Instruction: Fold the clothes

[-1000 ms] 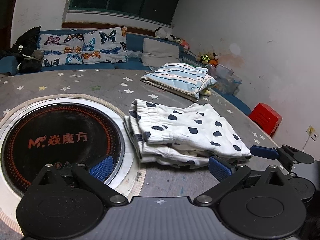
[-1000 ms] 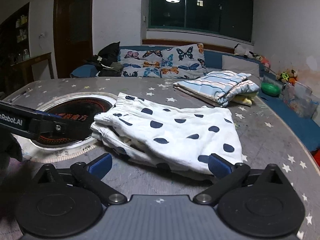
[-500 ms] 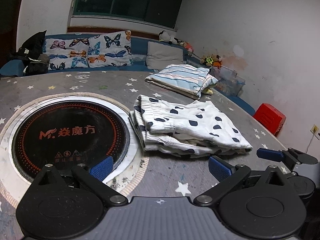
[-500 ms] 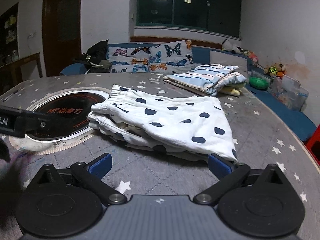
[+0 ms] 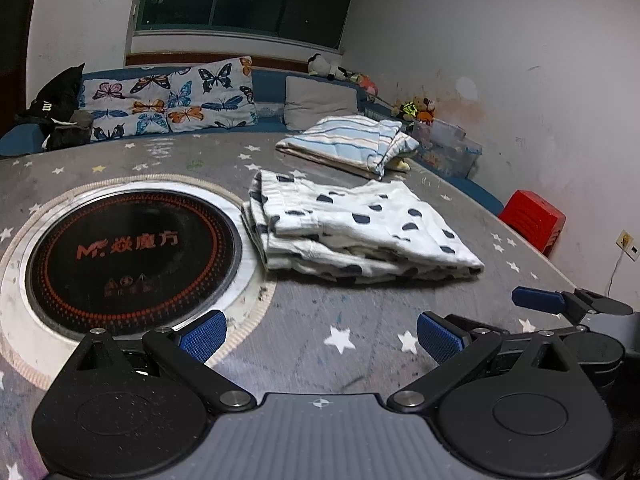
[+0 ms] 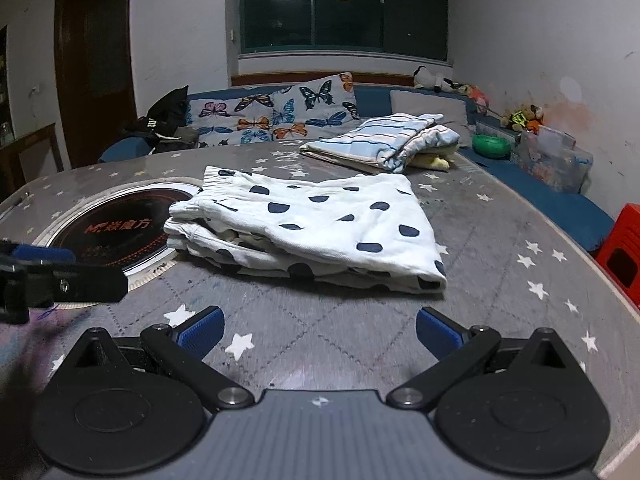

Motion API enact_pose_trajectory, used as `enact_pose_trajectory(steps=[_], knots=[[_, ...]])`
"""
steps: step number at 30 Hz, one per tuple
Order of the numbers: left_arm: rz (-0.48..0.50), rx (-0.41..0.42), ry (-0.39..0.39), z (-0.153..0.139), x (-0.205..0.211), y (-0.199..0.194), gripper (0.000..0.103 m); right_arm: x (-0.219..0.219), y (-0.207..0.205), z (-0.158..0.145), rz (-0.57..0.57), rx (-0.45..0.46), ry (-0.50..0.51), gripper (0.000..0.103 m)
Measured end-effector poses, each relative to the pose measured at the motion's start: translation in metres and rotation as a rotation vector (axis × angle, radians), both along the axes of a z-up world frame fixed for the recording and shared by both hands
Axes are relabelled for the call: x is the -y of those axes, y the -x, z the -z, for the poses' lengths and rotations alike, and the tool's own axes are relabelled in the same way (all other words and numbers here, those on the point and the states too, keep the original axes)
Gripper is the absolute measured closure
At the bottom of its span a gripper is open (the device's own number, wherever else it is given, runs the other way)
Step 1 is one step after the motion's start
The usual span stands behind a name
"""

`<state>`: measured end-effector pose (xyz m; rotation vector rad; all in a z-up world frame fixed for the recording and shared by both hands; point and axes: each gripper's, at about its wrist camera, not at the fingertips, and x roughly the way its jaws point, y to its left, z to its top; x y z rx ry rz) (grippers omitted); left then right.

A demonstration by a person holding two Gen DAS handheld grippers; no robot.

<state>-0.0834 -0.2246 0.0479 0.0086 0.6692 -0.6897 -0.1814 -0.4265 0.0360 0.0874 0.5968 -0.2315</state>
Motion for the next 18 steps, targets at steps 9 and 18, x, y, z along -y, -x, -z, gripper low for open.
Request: enact_pose_trajectory(steps=[9,18], knots=[[-0.014,-0.006,-0.018,0.006,-0.003,0.013,0.0,-0.006,0.012,0.005,0.033,0.006,-0.037,0.0],[-0.02,-0.003,-0.02,0.007,-0.007,0.022,0.0,-0.013,0.02,0.006,0.047,0.018,-0.047,0.0]])
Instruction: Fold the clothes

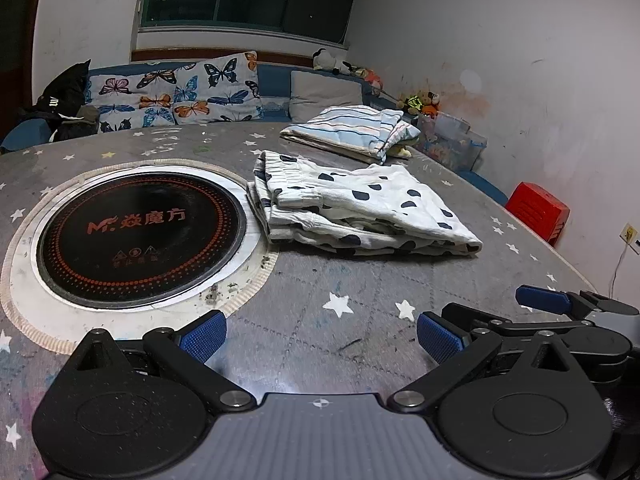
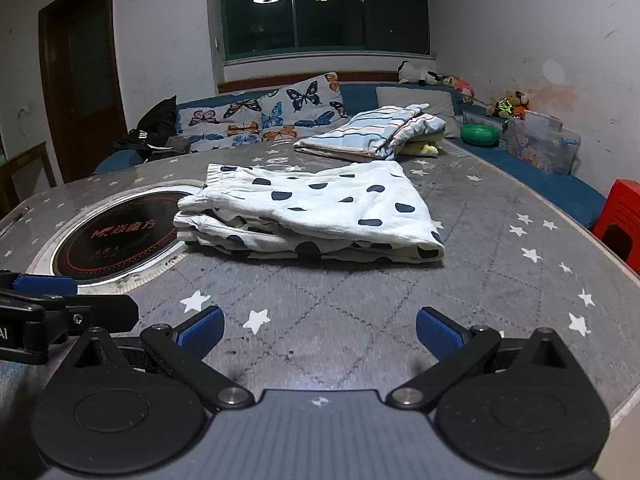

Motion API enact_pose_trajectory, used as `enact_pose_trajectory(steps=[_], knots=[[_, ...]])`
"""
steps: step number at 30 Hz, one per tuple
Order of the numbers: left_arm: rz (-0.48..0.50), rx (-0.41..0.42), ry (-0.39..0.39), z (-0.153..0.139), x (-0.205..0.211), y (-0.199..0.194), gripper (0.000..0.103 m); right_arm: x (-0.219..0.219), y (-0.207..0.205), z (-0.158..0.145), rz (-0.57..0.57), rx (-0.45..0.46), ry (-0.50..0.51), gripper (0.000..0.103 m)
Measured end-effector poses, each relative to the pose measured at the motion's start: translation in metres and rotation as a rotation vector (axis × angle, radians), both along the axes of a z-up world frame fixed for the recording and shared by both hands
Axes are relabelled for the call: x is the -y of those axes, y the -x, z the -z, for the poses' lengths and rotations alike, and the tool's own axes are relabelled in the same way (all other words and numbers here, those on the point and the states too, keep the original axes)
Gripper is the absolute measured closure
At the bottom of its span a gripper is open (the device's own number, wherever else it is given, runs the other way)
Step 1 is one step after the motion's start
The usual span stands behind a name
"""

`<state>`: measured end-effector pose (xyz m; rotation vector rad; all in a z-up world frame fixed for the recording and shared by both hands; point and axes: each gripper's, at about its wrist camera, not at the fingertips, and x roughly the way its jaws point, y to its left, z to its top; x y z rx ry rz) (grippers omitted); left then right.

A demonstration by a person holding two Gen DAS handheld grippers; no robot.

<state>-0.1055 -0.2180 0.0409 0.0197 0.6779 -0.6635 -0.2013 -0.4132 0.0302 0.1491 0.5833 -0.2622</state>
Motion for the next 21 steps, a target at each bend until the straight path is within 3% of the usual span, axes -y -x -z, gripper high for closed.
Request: enact_pose_trajectory(steps=[21], knots=[[0.02,0.017,-0.012,0.003,0.005,0.012,0.0,-0.002,0.01,0.006,0.015,0.002,-0.018,0.0]])
